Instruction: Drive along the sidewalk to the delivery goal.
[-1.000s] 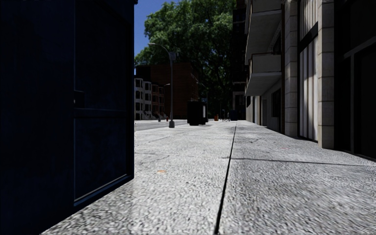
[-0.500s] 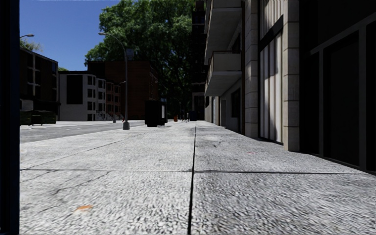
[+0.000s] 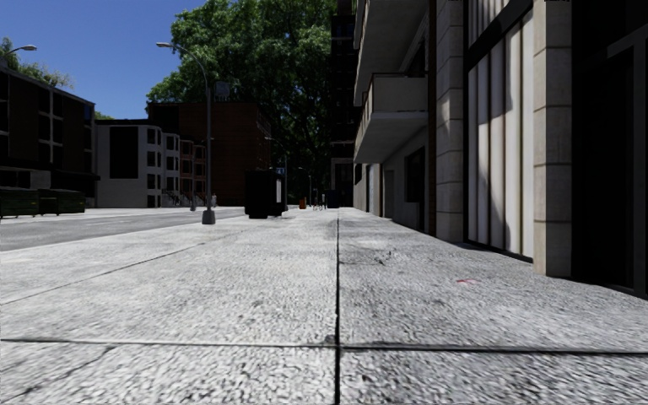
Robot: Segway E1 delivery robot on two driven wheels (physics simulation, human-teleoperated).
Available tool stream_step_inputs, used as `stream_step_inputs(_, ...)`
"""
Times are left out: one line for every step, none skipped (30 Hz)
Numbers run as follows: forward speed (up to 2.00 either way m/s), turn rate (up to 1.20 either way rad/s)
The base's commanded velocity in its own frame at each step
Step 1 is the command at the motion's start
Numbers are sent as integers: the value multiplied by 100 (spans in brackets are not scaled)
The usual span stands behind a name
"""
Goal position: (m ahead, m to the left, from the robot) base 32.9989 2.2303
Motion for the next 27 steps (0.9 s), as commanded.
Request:
stream_step_inputs(200, 0)
stream_step_inputs(200, 0)
stream_step_inputs(200, 0)
stream_step_inputs(200, 0)
stream_step_inputs(200, 0)
stream_step_inputs(200, 0)
stream_step_inputs(200, 0)
stream_step_inputs(200, 0)
stream_step_inputs(200, 0)
stream_step_inputs(200, 0)
stream_step_inputs(200, 0)
stream_step_inputs(200, 0)
stream_step_inputs(200, 0)
stream_step_inputs(200, 0)
stream_step_inputs(200, 0)
stream_step_inputs(200, 0)
stream_step_inputs(200, 0)
stream_step_inputs(200, 0)
stream_step_inputs(200, 0)
stream_step_inputs(200, 0)
stream_step_inputs(200, 0)
stream_step_inputs(200, 1)
stream_step_inputs(200, 4)
stream_step_inputs(200, 5)
stream_step_inputs(200, 0)
stream_step_inputs(200, 0)
stream_step_inputs(200, 0)
